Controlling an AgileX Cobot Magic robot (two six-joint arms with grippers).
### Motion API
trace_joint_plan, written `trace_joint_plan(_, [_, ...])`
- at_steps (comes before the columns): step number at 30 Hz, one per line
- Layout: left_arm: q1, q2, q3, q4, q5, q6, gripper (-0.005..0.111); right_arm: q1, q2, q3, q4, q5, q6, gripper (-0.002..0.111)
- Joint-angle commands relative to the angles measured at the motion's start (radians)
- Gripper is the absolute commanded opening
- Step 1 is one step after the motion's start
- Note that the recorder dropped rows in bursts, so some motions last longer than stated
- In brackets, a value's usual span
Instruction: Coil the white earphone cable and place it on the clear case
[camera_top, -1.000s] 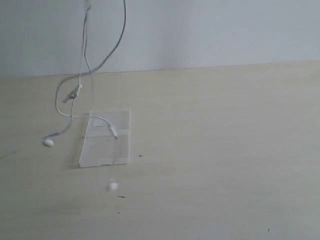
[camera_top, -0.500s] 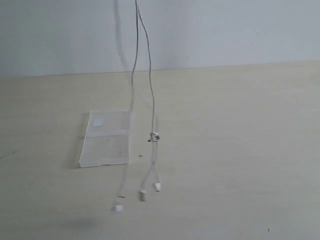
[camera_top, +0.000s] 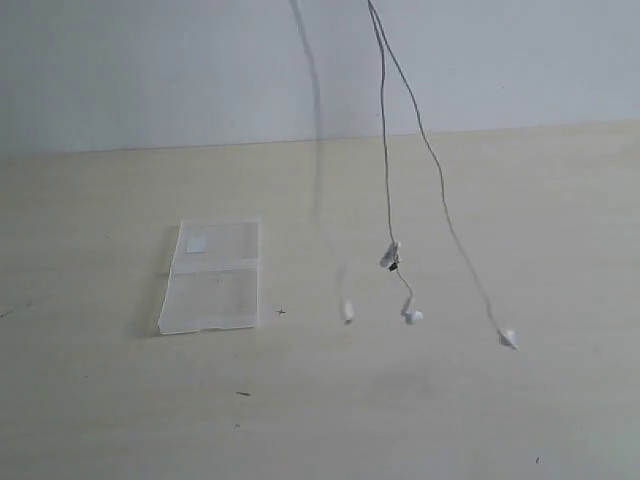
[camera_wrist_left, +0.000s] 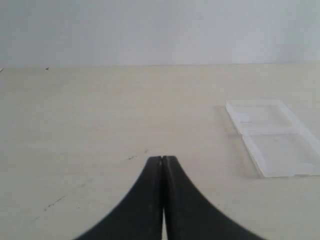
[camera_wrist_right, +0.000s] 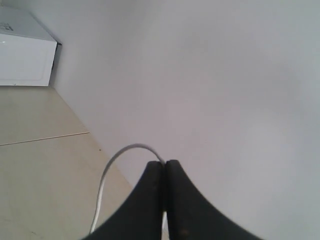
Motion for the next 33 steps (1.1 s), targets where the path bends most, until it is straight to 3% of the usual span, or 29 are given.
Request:
trace_joint_plan(1, [-0.005,-0.005,0.003,0.008,-0.086,0.004,0.000,-0.005,0.003,-0.007,0.008,0.006,0.005,0.000])
trace_joint_plan(13, [-0.005,-0.005,0.003,0.006,-0.414,-0.018,0.000,-0.005,0.003,-0.007,0.013,-0.006,0.005,0.000])
trace_joint_plan(20, [-0.005,-0.005,0.003,0.006,-0.508,-0.489,0.000,-0.005,0.003,-0.007,0.013,-0.064,0.005,0.000])
trace_joint_plan(23, [-0.007,-0.005,0.003,0.064,-0.512,-0.598,0.000,-0.005,0.003,-0.007,0.013,-0.066,0.036,0.000])
trace_joint_plan(26, [-0.030,-0.005,-0.020,0.337,-0.567,-0.884,0.000,-0.005,0.003,-0.007,0.005,-0.093,0.113,0.000])
trace_joint_plan(30, [-0.065,0.097,-0.059,0.979,-0.914,-1.200,0.000,-0.005,0.003,-0.007,0.005,-0.132,0.194,0.000])
trace_joint_plan(33, [-0.065,0.223,-0.106,1.169,-0.978,-1.312,0.000,-0.005,0.009,-0.007,0.005,-0.136,0.194,0.000])
